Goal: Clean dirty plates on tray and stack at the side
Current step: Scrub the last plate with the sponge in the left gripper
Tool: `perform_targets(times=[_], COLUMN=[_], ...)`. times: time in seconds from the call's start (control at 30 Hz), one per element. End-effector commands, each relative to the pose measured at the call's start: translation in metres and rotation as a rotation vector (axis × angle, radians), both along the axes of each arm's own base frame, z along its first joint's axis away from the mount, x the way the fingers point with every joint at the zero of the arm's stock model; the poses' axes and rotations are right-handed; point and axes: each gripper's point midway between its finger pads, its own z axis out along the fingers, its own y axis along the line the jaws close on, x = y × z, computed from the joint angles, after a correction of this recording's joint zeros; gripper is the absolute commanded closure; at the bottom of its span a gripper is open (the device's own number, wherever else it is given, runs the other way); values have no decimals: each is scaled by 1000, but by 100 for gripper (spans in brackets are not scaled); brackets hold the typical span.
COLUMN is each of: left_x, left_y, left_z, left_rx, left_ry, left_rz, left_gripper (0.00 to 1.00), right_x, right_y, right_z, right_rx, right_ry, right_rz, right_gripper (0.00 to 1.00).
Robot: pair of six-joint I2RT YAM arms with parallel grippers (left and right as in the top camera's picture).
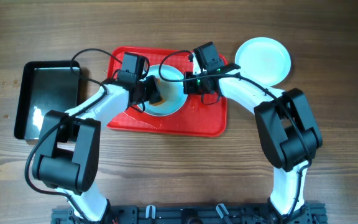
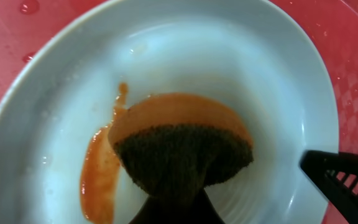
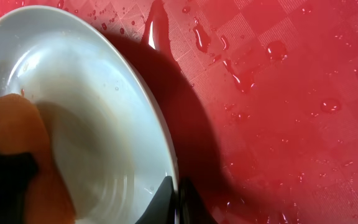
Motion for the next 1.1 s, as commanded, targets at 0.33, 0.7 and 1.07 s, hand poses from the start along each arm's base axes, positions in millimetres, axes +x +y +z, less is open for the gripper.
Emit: perform_targets(times=[0.33,0.7,1.07], left_x=[37,43,17], left_y=[67,-18,-8], left_z=[60,54,-33], left_rx=[434,-37,54], left_ry=[-246,-233,-29], left_rz=[54,-83,-146], left_gripper=[96,96,96], right_x=[4,6,4], right_y=[5,6,7], right_z=[1,2,2], right_rx=[-1,6,15], right_ry=[-13,-18,-4], right_rz=[7,8,-4], right_gripper=[96,96,95])
